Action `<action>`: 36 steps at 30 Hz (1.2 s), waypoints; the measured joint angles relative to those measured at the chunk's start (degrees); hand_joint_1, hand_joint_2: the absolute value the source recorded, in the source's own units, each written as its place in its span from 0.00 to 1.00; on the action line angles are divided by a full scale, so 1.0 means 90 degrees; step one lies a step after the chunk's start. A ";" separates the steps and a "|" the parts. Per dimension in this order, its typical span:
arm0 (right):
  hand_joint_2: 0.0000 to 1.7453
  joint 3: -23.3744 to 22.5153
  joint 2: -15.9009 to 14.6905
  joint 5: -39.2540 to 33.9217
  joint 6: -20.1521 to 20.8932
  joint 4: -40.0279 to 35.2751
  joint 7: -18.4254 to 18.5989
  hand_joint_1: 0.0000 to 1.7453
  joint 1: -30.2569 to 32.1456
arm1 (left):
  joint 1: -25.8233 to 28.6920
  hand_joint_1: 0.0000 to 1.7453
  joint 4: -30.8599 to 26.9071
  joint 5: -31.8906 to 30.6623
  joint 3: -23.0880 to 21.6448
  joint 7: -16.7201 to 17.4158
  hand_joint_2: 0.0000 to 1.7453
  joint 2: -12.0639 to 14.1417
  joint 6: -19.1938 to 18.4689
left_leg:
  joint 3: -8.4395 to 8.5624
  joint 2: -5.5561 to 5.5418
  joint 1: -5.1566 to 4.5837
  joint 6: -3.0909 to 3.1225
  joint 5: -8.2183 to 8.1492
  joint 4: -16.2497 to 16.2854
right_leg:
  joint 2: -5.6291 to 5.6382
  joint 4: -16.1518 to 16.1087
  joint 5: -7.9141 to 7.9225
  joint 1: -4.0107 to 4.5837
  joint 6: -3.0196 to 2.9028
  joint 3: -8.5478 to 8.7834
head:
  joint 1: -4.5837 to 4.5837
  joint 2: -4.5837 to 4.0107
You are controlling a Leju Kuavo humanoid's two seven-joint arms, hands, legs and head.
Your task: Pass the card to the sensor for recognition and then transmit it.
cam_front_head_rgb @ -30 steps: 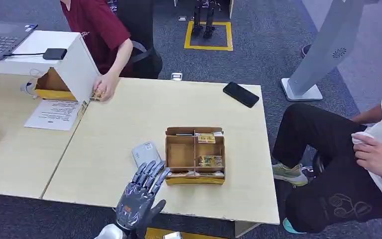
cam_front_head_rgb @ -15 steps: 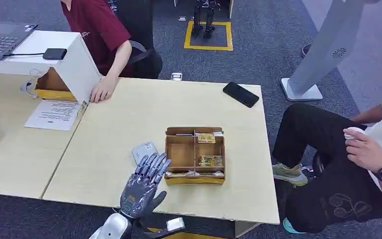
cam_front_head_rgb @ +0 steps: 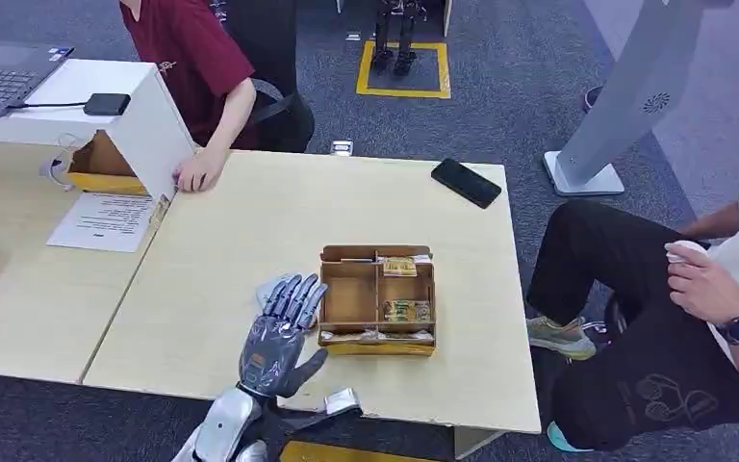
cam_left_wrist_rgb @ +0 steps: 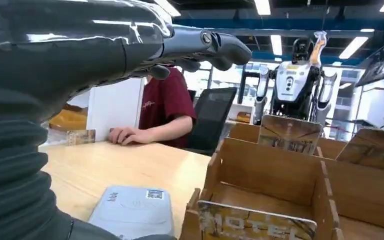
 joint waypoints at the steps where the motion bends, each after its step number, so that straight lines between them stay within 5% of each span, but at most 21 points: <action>1: 0.00 0.0002 0.0000 0.0000 0.0000 0.0000 0.0000 0.00 -0.0003 | -0.0033 0.00 0.0073 0.0002 0.0027 -0.0029 1.00 -0.0039 0.0000 | 0.0000 0.0000 0.0000 0.0000 0.0000 0.0000 | 0.0000 0.0000 0.0000 0.0000 0.0000 0.0000 | 0.0000 0.0000; 13: 0.00 0.0000 0.0000 0.0000 0.0000 -0.0007 0.0005 0.00 -0.0019 | -0.0182 0.00 0.0631 0.0386 0.0138 -0.0505 1.00 -0.0313 0.0000 | -0.0002 0.0000 0.0000 0.0000 -0.0001 0.0000 | 0.0000 0.0000 -0.0001 0.0000 0.0000 -0.0002 | 0.0002 0.0000; 36: 0.00 0.0002 0.0000 0.0002 0.0000 -0.0012 0.0000 0.00 -0.0021 | -0.0293 0.00 0.1015 0.0629 0.0138 -0.0731 1.00 -0.0561 0.0002 | -0.0002 0.0000 0.0000 0.0000 0.0000 0.0000 | 0.0000 0.0000 -0.0001 0.0000 0.0000 -0.0001 | 0.0002 0.0000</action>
